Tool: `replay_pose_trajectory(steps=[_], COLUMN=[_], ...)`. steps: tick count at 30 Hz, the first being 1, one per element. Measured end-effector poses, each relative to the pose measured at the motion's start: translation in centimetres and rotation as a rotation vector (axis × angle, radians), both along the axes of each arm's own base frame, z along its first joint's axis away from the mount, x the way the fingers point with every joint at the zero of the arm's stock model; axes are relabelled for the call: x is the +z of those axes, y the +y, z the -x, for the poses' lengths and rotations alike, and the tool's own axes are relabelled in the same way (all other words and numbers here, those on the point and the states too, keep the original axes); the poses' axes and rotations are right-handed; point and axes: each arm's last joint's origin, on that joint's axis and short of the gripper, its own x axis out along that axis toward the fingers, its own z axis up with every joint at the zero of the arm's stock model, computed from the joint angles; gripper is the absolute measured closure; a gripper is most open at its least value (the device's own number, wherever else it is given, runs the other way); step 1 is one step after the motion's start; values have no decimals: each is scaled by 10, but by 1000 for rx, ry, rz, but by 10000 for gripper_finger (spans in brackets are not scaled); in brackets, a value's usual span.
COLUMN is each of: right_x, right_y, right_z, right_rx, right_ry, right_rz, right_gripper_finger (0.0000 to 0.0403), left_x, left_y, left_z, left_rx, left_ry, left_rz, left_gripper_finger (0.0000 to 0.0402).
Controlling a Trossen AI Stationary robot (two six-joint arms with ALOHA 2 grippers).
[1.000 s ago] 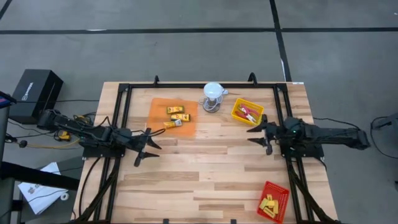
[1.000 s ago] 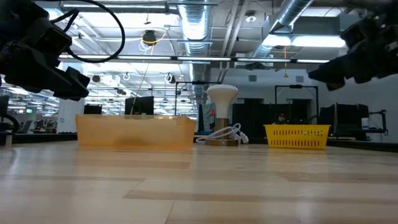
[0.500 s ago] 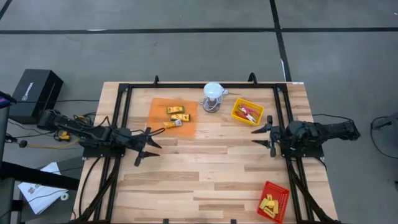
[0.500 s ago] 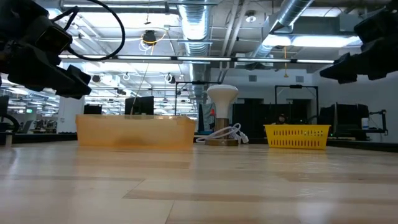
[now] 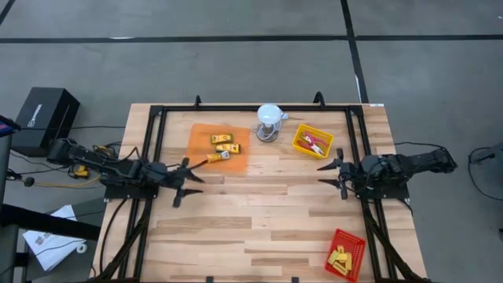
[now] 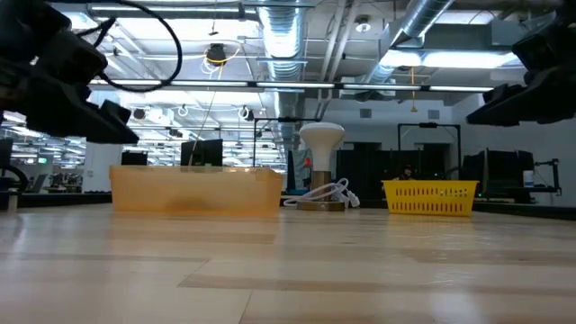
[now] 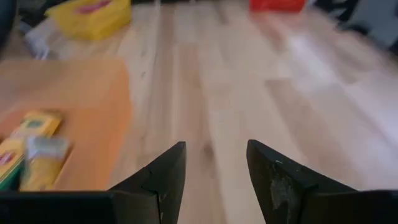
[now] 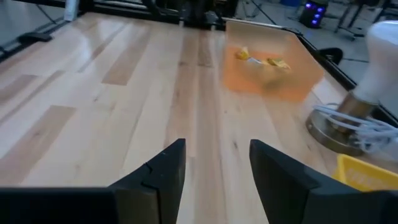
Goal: Pick & Place School Supplies
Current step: Return to Home Position
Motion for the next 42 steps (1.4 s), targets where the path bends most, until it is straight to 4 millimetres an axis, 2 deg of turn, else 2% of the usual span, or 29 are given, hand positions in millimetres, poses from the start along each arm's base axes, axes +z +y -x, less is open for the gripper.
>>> replay_pose_trajectory(steps=[5, 13, 20, 27, 36, 42], right_x=[0, 0, 1, 1, 1, 1], right_y=[-2, -3, 0, 0, 0, 0], right_z=[0, 0, 0, 0, -1, -1], right_rx=[-39, -81, -52, -86, -85, -93], right_ry=[0, -8, -13, -29, -35, -37], right_rz=[-5, -109, -101, -214, -215, -238], right_gripper_finger=[233, 234, 232, 234, 230, 230], left_x=[-5, -2, -4, -3, -3, 10], left_y=[2, 0, 0, 0, 0, 1], left_z=[2, 1, 1, 1, 1, 5], left_rx=[46, -9, -12, 3, 12, 3], left_ry=[51, 28, 40, 37, 30, -100], left_rz=[0, 8, -30, 4, 19, 48], left_gripper_finger=[238, 238, 238, 238, 238, 238])
